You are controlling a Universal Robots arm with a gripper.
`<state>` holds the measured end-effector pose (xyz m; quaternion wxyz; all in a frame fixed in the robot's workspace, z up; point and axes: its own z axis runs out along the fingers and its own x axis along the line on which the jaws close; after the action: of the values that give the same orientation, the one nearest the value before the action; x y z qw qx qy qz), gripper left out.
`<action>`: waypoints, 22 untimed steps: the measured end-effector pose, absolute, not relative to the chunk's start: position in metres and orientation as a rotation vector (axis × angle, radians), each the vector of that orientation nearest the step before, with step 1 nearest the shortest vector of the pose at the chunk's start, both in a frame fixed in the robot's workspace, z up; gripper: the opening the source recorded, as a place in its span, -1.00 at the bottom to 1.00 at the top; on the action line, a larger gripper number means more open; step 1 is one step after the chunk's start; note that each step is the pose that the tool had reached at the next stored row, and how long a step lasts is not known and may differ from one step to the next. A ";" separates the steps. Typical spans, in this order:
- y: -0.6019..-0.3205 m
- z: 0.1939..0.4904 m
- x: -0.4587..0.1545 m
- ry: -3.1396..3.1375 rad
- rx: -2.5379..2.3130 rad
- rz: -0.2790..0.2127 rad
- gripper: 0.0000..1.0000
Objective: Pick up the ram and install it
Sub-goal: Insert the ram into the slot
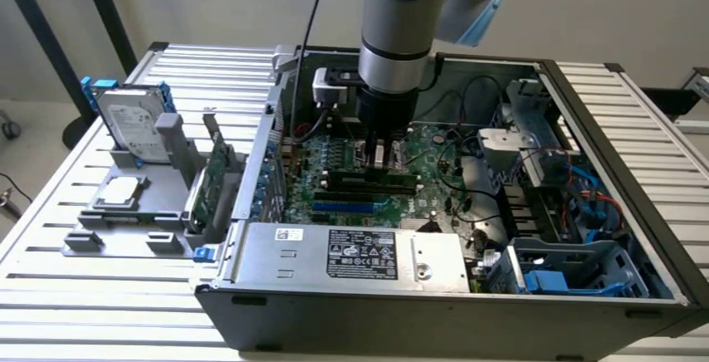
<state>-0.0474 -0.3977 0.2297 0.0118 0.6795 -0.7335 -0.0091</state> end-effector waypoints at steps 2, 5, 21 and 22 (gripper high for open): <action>-0.398 0.230 -0.047 -2.287 2.119 -0.029 -0.73; -0.397 0.230 -0.047 -2.286 2.120 -0.029 -0.73; -0.397 0.228 -0.047 -2.280 2.127 -0.028 -0.73; -0.397 0.228 -0.047 -2.280 2.127 -0.029 -0.73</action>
<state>-0.0467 -0.3971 0.2277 0.0118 0.6822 -0.7311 -0.0091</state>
